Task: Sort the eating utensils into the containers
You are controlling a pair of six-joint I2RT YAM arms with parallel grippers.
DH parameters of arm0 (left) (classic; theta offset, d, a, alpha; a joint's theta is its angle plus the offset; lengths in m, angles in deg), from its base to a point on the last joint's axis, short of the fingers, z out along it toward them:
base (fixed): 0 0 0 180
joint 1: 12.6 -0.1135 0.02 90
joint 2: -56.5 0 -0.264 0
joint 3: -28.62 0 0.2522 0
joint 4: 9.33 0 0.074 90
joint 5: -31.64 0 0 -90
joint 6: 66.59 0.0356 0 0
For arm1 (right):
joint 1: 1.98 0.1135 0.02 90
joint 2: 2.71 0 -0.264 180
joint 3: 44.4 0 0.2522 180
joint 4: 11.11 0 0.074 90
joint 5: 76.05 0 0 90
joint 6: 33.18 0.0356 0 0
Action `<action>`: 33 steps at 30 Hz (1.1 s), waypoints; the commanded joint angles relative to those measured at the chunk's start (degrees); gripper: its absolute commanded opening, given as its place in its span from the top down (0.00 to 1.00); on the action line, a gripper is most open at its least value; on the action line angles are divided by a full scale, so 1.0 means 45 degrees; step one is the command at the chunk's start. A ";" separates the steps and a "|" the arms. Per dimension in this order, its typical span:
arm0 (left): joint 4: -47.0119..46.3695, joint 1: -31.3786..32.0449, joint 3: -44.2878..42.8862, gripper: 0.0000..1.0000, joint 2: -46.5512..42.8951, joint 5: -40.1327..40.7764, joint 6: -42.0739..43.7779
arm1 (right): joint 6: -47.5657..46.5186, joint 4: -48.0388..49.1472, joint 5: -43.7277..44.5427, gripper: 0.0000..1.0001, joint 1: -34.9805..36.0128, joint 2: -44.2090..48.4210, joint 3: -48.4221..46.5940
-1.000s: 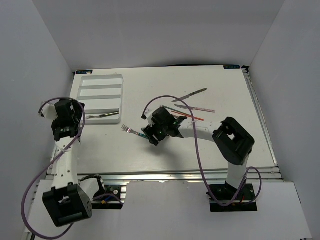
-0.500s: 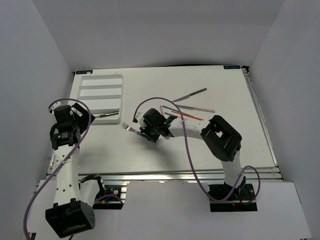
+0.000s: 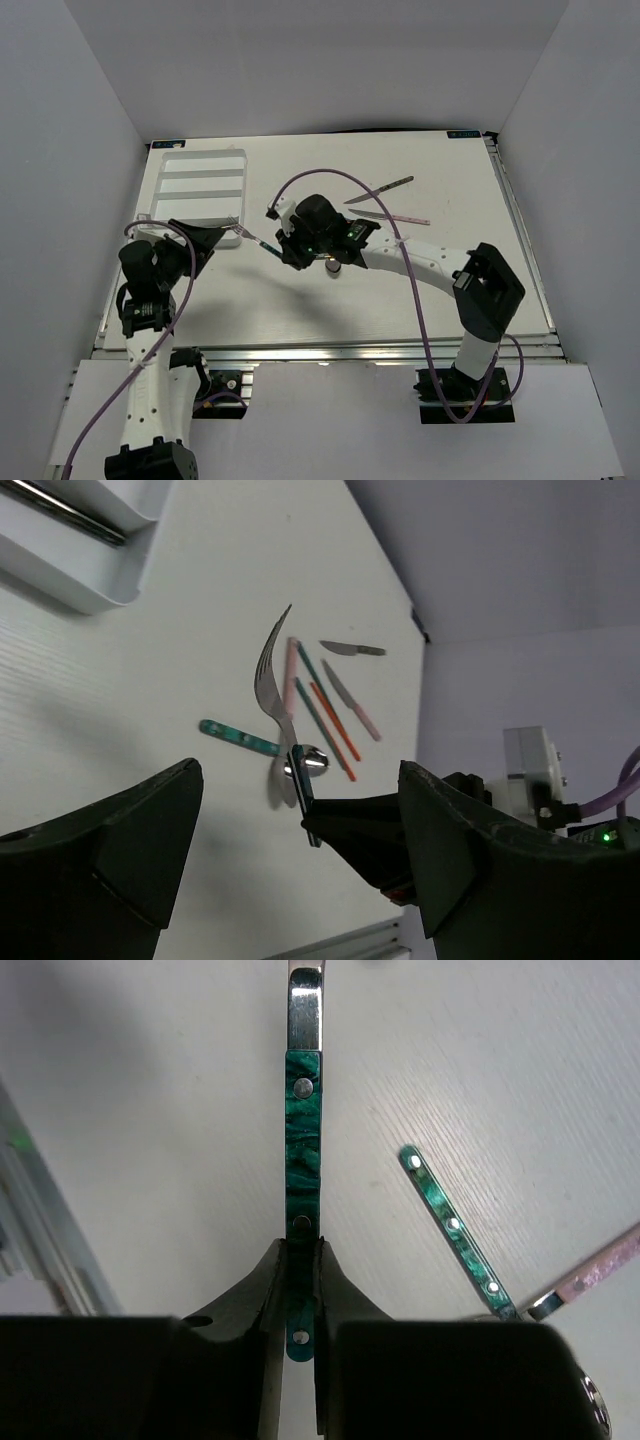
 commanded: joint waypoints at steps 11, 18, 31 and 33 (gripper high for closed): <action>-0.5475 0.3553 0.1330 0.29 0.1642 0.0174 -0.2592 | 0.1119 -0.0454 -0.1529 1.00 0.0390 -0.0349 -0.3088; -0.5573 0.4029 0.1271 0.63 0.2872 0.0704 -0.2378 | 0.1080 -0.0512 -0.1783 1.00 0.0508 -0.0429 -0.3636; -0.1023 0.2553 -0.1149 1.00 0.5429 0.7558 -0.3021 | 0.2016 -0.0103 0.0424 0.11 -0.1248 0.1463 -0.0651; -0.1646 0.1885 -0.1190 1.00 0.6015 0.7813 -0.3196 | 0.2057 -0.0006 0.0424 0.11 -0.1619 0.2205 -0.0065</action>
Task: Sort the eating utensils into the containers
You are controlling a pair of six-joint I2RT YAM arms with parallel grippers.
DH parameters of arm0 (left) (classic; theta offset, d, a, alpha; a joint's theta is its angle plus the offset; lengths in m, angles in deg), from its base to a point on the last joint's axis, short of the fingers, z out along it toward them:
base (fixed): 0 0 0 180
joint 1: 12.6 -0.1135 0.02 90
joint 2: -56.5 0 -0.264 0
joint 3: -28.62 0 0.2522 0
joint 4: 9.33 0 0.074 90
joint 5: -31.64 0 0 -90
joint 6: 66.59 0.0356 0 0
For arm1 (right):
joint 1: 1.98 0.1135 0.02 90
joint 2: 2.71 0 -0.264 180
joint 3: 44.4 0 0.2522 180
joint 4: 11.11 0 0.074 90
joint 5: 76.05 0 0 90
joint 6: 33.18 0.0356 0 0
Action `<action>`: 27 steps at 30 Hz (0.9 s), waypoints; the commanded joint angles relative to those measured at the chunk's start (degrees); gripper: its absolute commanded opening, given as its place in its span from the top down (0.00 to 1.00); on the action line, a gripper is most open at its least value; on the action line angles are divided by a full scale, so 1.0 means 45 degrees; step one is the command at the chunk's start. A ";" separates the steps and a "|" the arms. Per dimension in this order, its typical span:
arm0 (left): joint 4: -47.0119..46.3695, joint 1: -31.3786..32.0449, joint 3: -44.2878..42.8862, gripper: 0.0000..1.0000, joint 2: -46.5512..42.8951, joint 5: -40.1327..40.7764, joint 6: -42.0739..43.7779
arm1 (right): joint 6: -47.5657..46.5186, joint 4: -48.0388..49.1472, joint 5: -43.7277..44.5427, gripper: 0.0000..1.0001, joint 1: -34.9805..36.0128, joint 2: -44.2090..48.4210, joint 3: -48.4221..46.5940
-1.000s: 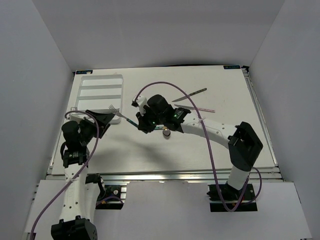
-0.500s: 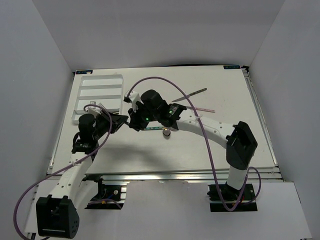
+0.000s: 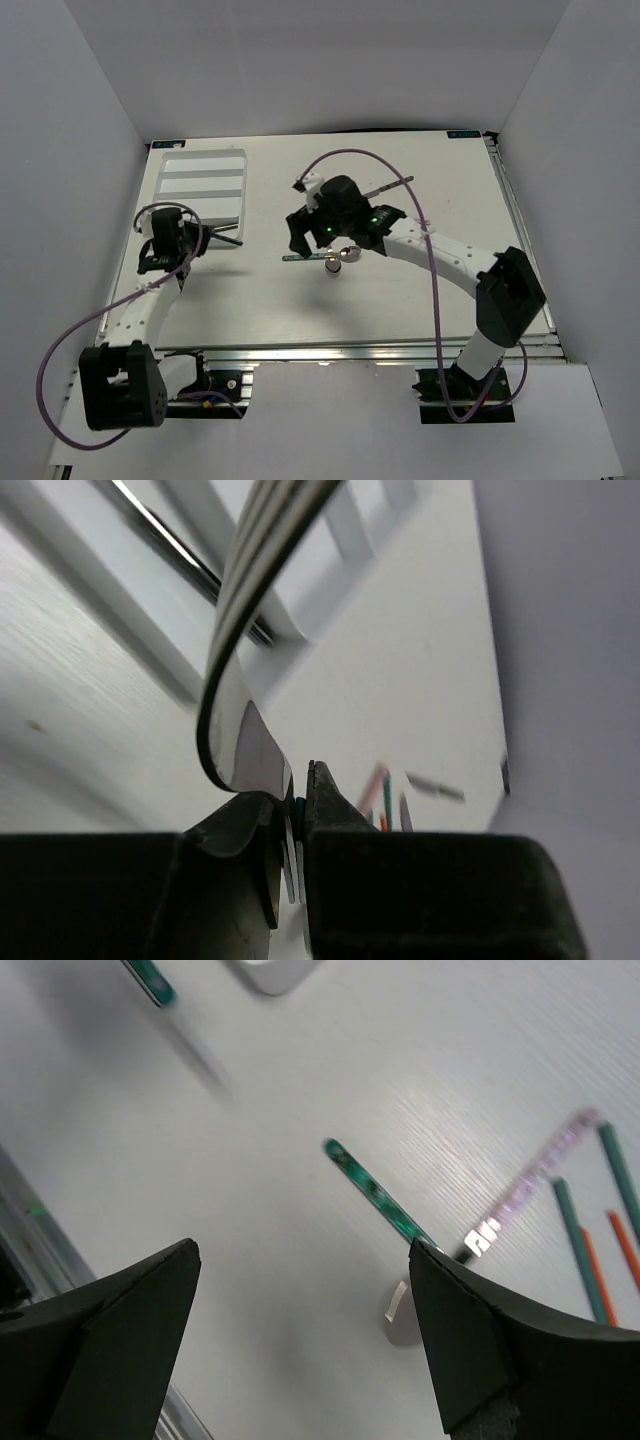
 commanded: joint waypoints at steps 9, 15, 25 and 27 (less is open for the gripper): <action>-0.1394 -0.2244 -0.1907 1.00 0.4493 0.1321 -0.0366 | 0.0025 0.0831 0.0489 0.11 -0.1075 0.2793 0.2687; -0.2178 -0.2284 -0.2122 0.98 0.5041 0.0891 -0.0736 | -0.0074 0.0831 0.0331 0.11 -0.1290 0.2871 0.3235; -0.3603 -0.2284 -0.1887 0.90 0.5880 0.0501 -0.2045 | -0.0015 0.0969 0.0097 0.11 -0.1368 0.2696 0.3235; -0.3701 -0.2264 -0.1848 0.83 0.6037 0.0403 -0.2182 | -0.0054 0.0929 0.0135 0.11 -0.1388 0.2696 0.3236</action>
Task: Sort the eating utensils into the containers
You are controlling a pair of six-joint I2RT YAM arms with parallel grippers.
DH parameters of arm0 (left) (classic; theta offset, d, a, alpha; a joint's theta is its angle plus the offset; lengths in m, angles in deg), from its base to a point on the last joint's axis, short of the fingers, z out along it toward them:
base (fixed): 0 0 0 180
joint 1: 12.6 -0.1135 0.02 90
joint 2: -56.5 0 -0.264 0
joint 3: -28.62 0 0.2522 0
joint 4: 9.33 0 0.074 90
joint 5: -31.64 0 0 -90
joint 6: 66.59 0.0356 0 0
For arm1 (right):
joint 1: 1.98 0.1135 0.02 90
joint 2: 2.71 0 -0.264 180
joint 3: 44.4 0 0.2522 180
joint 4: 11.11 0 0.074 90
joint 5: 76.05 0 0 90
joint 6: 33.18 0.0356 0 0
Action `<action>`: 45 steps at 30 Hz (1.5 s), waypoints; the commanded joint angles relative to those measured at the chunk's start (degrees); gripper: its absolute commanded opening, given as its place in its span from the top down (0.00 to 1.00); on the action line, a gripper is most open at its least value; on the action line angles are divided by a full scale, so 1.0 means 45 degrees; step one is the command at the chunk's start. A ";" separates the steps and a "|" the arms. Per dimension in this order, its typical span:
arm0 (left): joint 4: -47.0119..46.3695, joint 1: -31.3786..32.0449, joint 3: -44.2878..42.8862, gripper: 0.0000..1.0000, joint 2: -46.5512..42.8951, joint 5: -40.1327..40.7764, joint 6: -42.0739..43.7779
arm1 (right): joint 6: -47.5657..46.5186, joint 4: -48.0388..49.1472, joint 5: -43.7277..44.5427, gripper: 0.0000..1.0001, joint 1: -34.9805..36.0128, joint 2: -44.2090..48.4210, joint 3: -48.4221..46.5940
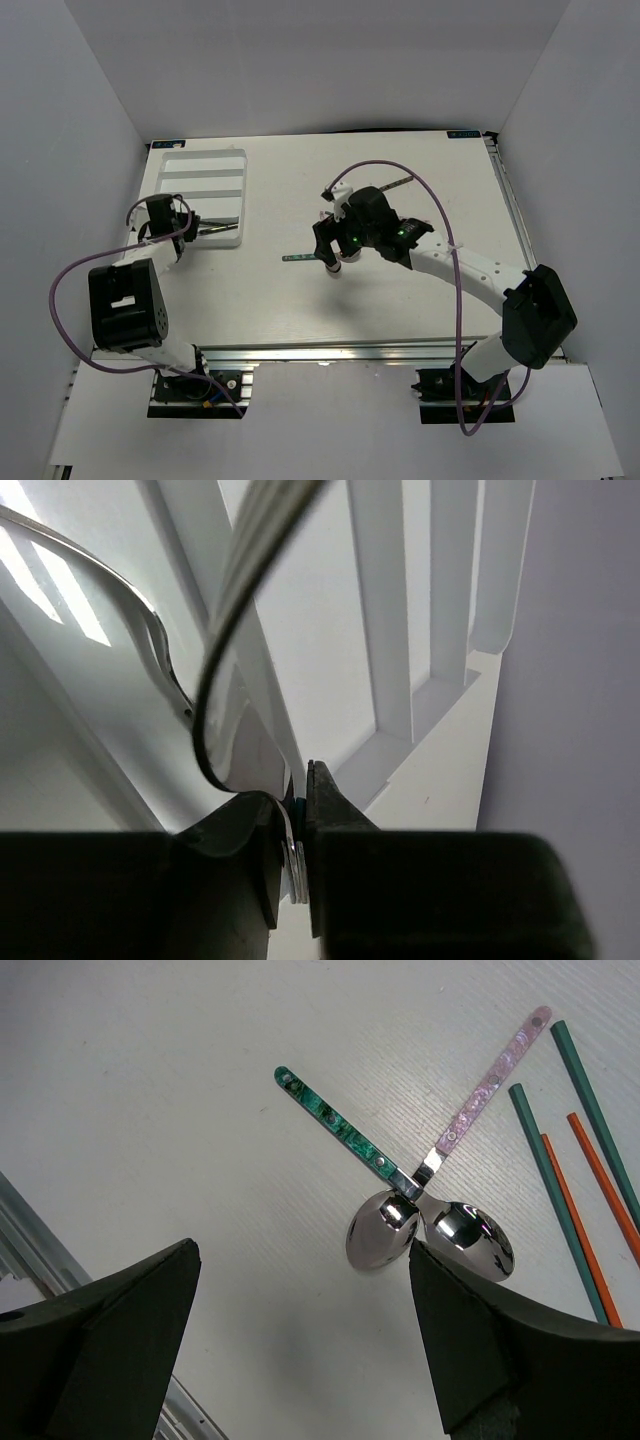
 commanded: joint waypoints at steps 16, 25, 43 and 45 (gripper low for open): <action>0.0109 -0.0088 0.0536 0.13 -0.2387 -0.0619 -0.0649 | 0.0369 -0.0284 0.0980 0.11 -0.0686 -0.0889 -0.1136; 0.4422 0.0710 -0.3600 0.02 -0.2799 0.0120 0.5712 | 0.2206 -0.2800 0.2874 0.11 -0.0804 -0.2449 -0.3477; 0.7359 0.4325 -0.3393 0.02 -0.4884 0.0494 1.1401 | 0.3984 -0.3685 0.4965 0.41 -0.0784 -0.8112 -0.7736; 0.7085 0.4423 -0.2514 0.02 -0.5258 0.0689 1.1441 | 0.4023 -0.3663 0.5180 0.46 -0.0765 -0.8446 -0.7990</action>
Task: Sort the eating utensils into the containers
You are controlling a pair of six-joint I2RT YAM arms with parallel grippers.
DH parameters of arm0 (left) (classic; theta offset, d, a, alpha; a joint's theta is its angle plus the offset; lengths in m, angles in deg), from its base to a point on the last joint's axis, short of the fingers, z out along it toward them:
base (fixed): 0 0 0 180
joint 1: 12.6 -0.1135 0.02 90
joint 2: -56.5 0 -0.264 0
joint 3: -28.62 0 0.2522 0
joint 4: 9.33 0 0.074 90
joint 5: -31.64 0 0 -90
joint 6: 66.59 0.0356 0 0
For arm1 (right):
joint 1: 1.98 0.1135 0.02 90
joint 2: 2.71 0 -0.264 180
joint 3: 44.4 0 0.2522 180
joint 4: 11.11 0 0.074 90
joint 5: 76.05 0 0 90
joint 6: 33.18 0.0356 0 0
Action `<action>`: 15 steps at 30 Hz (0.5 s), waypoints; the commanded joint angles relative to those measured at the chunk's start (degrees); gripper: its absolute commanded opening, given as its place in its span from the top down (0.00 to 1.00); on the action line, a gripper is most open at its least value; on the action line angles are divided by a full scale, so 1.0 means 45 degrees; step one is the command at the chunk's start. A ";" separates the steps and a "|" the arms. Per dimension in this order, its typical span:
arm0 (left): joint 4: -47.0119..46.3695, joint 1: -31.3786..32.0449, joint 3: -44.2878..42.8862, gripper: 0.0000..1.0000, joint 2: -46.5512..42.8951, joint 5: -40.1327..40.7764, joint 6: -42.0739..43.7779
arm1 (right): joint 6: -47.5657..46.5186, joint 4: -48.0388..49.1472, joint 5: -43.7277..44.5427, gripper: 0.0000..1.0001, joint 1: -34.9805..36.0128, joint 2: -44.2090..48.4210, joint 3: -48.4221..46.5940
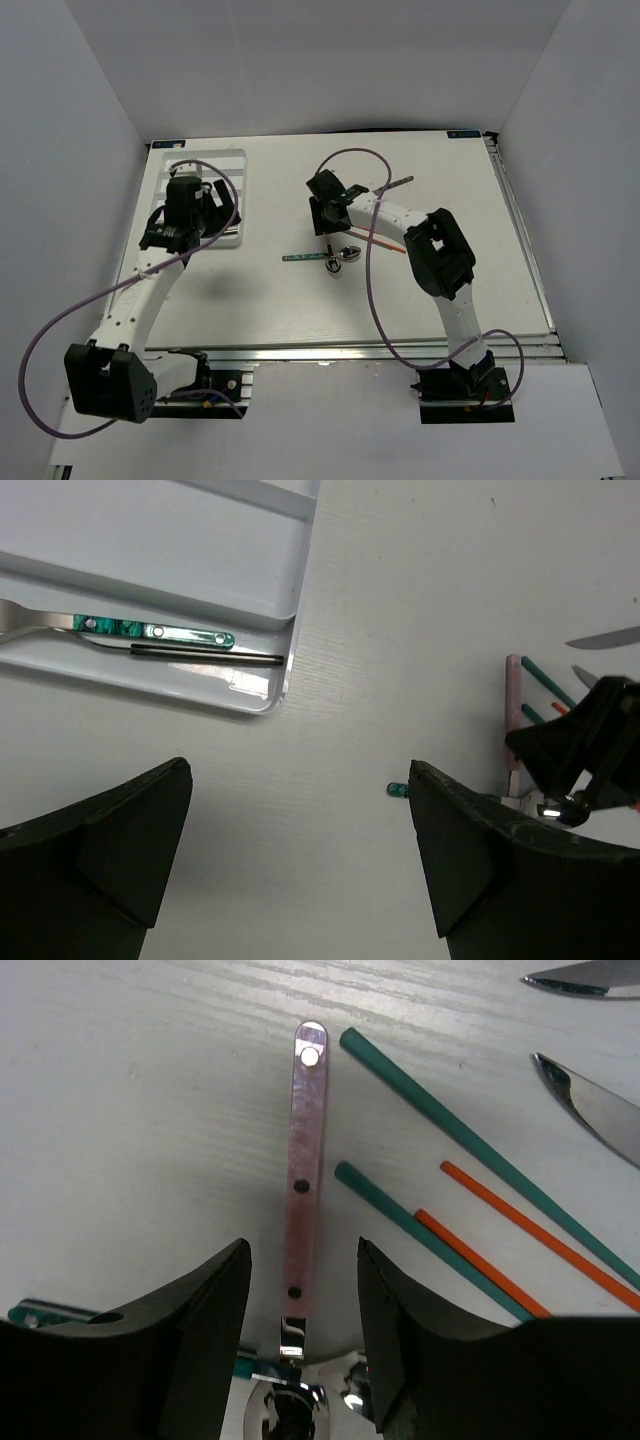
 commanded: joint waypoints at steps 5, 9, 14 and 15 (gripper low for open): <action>-0.0345 0.0179 0.1807 0.02 -0.1210 -0.0298 0.0775 | 0.0609 -0.0723 0.0684 0.63 0.0061 -0.1308 -0.1536; -0.0305 0.0178 0.2003 0.02 -0.1191 -0.0336 0.0717 | 0.0706 -0.0489 0.0507 0.89 0.0139 -0.1640 -0.1322; -0.0383 0.0198 0.2003 0.02 -0.1308 -0.0725 0.0619 | 0.0378 0.0539 0.0234 1.00 0.0217 -0.1213 -0.0856; -0.0461 0.0179 0.2042 0.02 -0.1347 -0.0978 0.0600 | 0.0181 0.0991 0.0176 1.00 0.0237 -0.0650 -0.0620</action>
